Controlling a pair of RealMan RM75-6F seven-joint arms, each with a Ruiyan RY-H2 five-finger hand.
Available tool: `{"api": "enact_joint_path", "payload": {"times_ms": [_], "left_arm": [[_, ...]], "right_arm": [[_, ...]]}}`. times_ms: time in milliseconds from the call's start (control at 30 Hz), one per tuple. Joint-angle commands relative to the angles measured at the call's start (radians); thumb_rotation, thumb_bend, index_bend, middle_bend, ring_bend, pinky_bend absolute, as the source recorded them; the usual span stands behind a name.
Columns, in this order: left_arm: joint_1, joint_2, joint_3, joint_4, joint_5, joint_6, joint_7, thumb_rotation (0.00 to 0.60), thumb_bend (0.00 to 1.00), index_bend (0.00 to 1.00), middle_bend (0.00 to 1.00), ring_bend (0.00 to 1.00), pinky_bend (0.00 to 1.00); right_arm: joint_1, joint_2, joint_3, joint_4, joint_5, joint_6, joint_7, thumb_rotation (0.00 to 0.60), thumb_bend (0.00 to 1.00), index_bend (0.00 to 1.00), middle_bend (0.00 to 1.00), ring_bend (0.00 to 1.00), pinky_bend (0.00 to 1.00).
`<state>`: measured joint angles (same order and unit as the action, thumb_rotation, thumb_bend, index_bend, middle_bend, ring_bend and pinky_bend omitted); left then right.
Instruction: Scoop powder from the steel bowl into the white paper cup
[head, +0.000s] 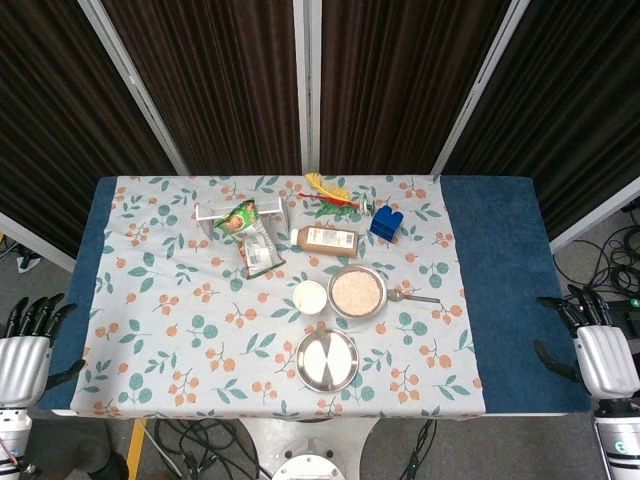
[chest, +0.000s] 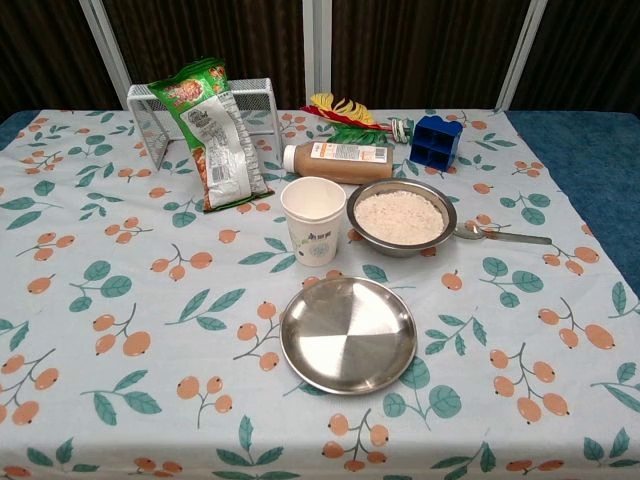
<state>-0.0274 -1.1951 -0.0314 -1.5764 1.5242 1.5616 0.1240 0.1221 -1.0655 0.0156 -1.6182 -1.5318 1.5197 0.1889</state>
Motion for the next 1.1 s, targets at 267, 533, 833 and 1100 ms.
{"api": "enact_joint_path", "payload": {"times_ms": [267,533,833,1100], "left_arm": [[0.006,-0.003,0.004,0.005,0.002,0.007,-0.004,0.600,0.02,0.27,0.22,0.13,0.06],[0.002,-0.005,-0.001,0.013,0.000,0.004,-0.015,0.600,0.02,0.27,0.22,0.13,0.06],[-0.002,0.002,-0.008,0.008,-0.009,-0.002,-0.018,0.600,0.02,0.27,0.22,0.13,0.06],[-0.006,-0.002,-0.009,0.014,-0.022,-0.017,-0.018,0.600,0.02,0.27,0.22,0.13,0.06]], "right_arm": [[-0.015,-0.001,0.004,-0.003,-0.018,0.011,-0.010,0.600,0.24,0.23,0.29,0.08,0.00],[0.094,-0.006,0.044,-0.034,-0.011,-0.143,-0.115,0.600,0.12,0.23,0.30,0.08,0.00],[0.317,-0.206,0.141,0.097,0.154,-0.449,-0.319,0.600,0.14,0.31,0.30,0.08,0.00],[0.429,-0.395,0.173,0.290,0.306,-0.588,-0.451,0.600,0.21,0.39,0.32,0.08,0.00]]}}
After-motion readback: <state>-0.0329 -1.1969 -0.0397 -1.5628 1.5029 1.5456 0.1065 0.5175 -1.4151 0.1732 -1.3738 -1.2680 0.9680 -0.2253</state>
